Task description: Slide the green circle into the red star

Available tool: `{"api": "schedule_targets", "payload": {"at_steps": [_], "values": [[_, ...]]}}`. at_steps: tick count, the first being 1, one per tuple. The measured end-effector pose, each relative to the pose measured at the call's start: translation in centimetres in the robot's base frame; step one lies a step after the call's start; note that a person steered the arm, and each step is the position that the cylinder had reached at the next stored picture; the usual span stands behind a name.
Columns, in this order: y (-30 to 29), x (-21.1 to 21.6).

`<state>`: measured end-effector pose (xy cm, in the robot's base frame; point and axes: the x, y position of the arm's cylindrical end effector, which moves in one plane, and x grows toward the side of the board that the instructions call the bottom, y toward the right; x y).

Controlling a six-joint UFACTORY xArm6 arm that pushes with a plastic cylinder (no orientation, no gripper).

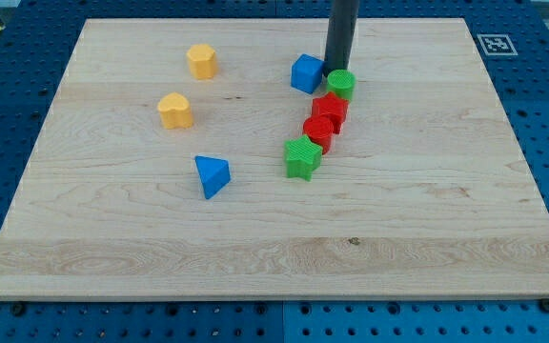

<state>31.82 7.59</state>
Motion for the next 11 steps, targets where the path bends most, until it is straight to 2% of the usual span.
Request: {"api": "schedule_targets", "payload": {"at_steps": [3,4,5,8,10,11], "values": [[-0.9,-0.3],[0.7,-1.2],[3.4,0.6],[3.2,2.7],[2.2,-2.9],[-0.3,-2.1]]}}
